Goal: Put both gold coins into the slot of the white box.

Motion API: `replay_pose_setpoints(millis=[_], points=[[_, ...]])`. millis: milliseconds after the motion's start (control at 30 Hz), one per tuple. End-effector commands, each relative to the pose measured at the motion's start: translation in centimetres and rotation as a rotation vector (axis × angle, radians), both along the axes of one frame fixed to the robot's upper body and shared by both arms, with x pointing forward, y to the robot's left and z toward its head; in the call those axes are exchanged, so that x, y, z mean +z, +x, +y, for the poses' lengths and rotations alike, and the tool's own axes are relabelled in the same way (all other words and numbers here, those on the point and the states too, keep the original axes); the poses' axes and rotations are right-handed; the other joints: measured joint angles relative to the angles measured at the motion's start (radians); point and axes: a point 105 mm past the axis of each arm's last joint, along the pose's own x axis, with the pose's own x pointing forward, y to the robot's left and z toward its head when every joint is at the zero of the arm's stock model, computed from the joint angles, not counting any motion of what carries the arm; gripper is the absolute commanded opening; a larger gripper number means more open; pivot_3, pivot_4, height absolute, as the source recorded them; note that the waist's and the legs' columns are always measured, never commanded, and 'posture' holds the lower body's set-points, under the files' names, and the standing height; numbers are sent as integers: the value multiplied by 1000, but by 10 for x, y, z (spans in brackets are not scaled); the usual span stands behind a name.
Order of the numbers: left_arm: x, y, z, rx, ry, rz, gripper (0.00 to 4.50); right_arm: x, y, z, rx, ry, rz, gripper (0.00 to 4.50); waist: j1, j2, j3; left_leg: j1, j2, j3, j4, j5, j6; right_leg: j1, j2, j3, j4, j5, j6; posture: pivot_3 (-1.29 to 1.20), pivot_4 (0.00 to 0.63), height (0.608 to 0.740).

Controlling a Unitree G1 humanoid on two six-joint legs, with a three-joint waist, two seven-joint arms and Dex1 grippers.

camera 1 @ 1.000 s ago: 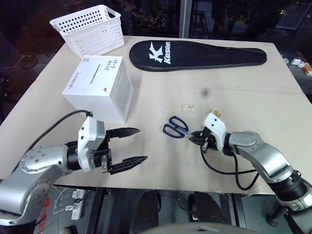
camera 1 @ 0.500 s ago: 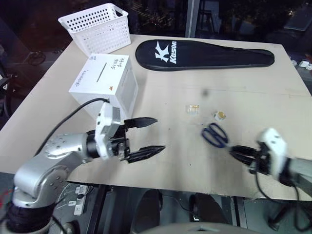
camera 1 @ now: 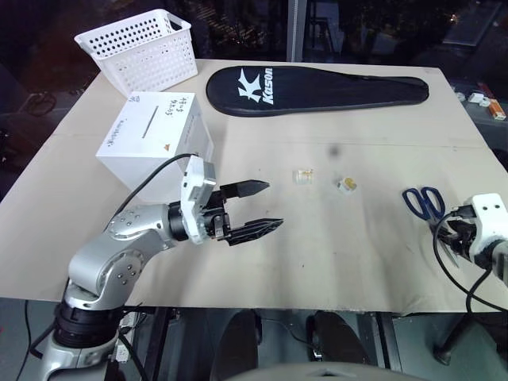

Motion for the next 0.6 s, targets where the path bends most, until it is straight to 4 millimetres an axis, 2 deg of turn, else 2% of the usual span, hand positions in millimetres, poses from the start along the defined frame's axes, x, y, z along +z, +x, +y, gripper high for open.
replay_pose_setpoints(millis=[33, 67, 133, 200, 333, 467, 533, 600], points=[[2, -1, 8, 12, 3, -37, 4500, 25, -4, 20, 130, -27, -72, 4024, 0, 0, 0, 0, 0, 0, -1, 0, 0, 0, 0, 0, 0, 0, 0, 0, 150, 740], [1, -1, 9, 17, 6, -36, 4500, 35, -5, 30, 184, -35, -106, 4476, 0, 0, 0, 0, 0, 0, -1, 0, 0, 0, 0, 0, 0, 0, 0, 0, 150, 740], [-2, -3, 11, 26, 11, -34, 4500, 58, -5, 65, 317, 30, -188, 4476, 0, 2, 1, 0, 0, 0, -2, 0, 0, -1, 0, 0, 0, 0, 0, 0, 150, 740], [-3, -3, 12, 33, 13, -34, 4500, 65, -2, 88, 392, 67, -213, 4476, -4, 2, 1, 0, 0, 0, -2, 0, 0, -1, 0, 0, 0, 0, 0, 0, 150, 740], [-4, -3, 15, 47, 27, -46, 4500, 62, 28, 130, 430, 173, -216, 3530, -2, -1, 0, 1, 1, -1, -1, 0, 0, 0, 1, -1, 0, 0, 0, 0, 150, 740], [-3, -5, 18, 54, 37, -54, 4500, 54, 49, 146, 423, 176, -171, 3530, 12, 0, 1, 0, 0, -1, -1, 0, 0, -1, 0, -2, 0, 0, 0, 0, 150, 740], [-3, -6, 18, 59, 40, -55, 4500, 53, 58, 150, 411, 190, -160, 3025, 16, 0, 1, -1, 0, -1, -1, 0, 0, -1, -1, -1, -1, 0, 0, 0, 150, 740], [-3, -7, 18, 64, 41, -57, 4500, 53, 63, 152, 407, 187, -151, 2188, 19, 0, 1, -1, -1, 0, -1, 0, 0, -1, -2, -1, -1, 0, 0, 0, 150, 740]])
